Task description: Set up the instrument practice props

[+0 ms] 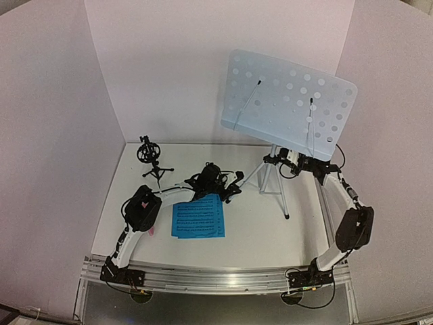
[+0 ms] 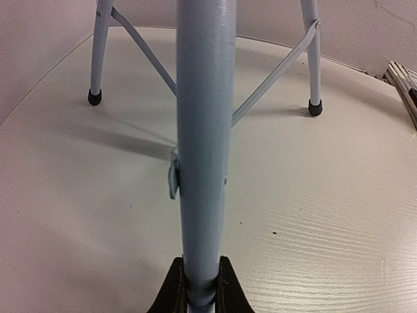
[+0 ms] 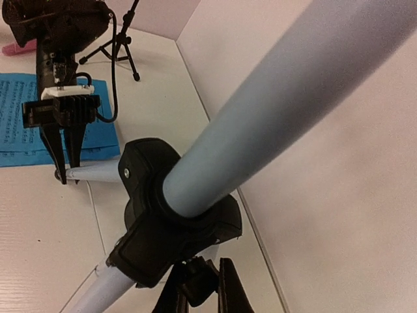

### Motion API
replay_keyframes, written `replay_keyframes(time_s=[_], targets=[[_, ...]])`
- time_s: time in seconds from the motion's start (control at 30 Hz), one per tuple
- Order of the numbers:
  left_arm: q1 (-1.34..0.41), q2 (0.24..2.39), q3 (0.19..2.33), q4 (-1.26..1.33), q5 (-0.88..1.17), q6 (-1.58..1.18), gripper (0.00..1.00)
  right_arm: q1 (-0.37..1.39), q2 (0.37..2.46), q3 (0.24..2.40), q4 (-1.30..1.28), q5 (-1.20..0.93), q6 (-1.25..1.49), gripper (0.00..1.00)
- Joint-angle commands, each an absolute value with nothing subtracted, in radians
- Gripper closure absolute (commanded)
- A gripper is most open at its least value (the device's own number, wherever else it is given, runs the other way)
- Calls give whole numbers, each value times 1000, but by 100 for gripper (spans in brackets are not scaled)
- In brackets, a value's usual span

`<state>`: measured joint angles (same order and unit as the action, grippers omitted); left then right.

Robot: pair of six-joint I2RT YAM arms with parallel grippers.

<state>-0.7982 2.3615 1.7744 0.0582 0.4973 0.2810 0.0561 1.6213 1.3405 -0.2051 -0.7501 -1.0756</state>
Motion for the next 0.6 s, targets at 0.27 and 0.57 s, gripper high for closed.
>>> replay_keyframes(time_s=[0.27, 0.57], targets=[[-765, 2376, 1799, 87, 400, 275, 100, 7, 1767, 1476, -404, -1171, -614, 100], [-763, 2375, 1796, 94, 400, 286, 100, -11, 1808, 1515, -432, -1231, -442, 86]])
